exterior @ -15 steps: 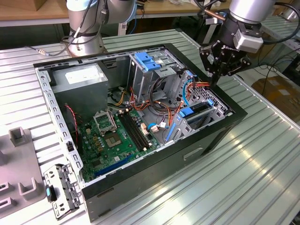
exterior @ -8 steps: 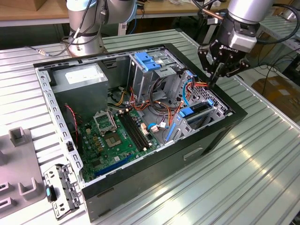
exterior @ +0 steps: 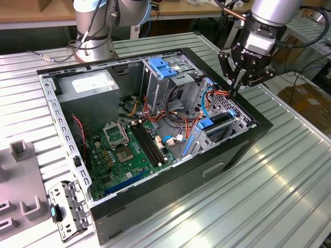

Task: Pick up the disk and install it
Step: 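Insert the first disk wire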

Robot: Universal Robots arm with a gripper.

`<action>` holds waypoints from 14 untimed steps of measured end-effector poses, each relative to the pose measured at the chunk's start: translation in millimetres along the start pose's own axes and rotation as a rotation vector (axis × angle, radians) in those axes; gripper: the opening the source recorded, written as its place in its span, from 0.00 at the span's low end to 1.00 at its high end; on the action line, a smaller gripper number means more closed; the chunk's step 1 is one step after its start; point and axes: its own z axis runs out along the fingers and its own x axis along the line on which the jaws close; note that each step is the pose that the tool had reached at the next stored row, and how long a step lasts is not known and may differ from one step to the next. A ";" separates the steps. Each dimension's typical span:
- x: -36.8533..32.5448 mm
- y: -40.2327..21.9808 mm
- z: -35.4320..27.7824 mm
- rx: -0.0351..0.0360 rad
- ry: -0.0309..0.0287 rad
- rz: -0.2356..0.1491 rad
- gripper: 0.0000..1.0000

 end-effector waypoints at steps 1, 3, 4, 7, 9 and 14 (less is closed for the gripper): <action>0.0 0.0 0.0 -0.0010 0.0001 0.016 0.17; 0.0 0.0 0.1 -0.0035 0.0002 0.058 0.17; 0.0 0.0 0.1 -0.0044 0.0002 0.072 0.17; 0.0 0.0 0.2 -0.0076 0.0004 0.127 0.17; 0.0 0.0 0.2 -0.0105 0.0005 0.173 0.17; -1.1 1.7 0.3 -0.0128 0.0005 0.212 0.17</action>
